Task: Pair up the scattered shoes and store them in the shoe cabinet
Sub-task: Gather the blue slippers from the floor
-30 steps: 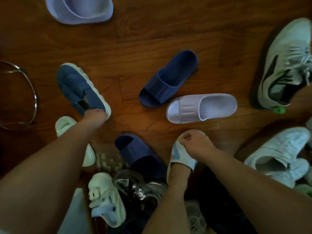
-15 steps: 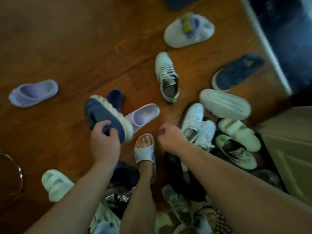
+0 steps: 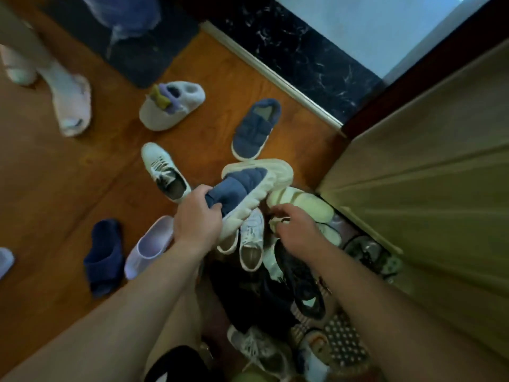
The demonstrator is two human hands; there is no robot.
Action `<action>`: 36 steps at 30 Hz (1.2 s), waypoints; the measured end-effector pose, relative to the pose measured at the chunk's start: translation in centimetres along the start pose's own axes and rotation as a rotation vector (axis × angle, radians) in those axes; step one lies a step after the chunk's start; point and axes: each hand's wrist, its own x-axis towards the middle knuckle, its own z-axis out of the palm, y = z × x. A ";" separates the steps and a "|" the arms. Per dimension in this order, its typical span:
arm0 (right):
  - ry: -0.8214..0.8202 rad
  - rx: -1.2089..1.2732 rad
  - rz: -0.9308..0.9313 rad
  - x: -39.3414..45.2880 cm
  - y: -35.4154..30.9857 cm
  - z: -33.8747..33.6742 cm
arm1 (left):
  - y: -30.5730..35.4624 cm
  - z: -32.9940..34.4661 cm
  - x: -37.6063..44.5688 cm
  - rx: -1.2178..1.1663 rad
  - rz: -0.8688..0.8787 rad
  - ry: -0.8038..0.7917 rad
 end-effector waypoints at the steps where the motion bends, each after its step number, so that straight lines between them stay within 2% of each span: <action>1: 0.024 0.002 0.022 1.6 0.0 -0.4 | 0.1 0.4 1.4 -0.008 0.022 0.012; 6: 0.107 -0.162 0.147 15.8 -0.5 0.3 | -1.8 3.3 13.9 -0.038 0.145 0.069; 10: 0.087 -0.538 0.070 30.0 -3.5 2.6 | -4.7 5.0 25.3 -0.025 0.190 0.104; 14: 0.194 -0.556 0.037 41.8 -6.0 2.3 | -6.6 5.9 33.0 -0.019 0.241 0.095; 16: 0.167 -0.638 0.080 46.1 -6.0 2.6 | -8.1 6.2 35.4 -0.028 0.253 0.078; 18: 0.172 -0.746 0.140 48.4 -5.3 2.7 | -9.4 6.3 36.5 -0.032 0.282 0.049; 20: 0.251 -0.776 0.146 48.7 -5.0 2.8 | -10.2 6.0 36.7 -0.040 0.301 0.029; 24: 0.400 -0.680 0.065 44.3 -7.9 1.7 | -9.3 3.4 34.3 -0.029 0.264 0.020; 26: 0.435 -0.586 0.106 39.9 -10.0 0.6 | -7.8 1.5 31.6 -0.018 0.209 -0.023; 28: 0.460 -0.389 0.189 34.3 -12.0 -0.7 | -5.8 -0.6 28.2 0.011 0.150 -0.064; 33: 0.563 0.312 0.460 20.5 -13.3 -1.2 | -1.7 -4.2 19.8 0.135 -0.034 -0.199; 36: 0.506 0.955 0.713 12.3 -11.1 -0.1 | 0.1 -4.5 14.3 0.189 -0.043 -0.256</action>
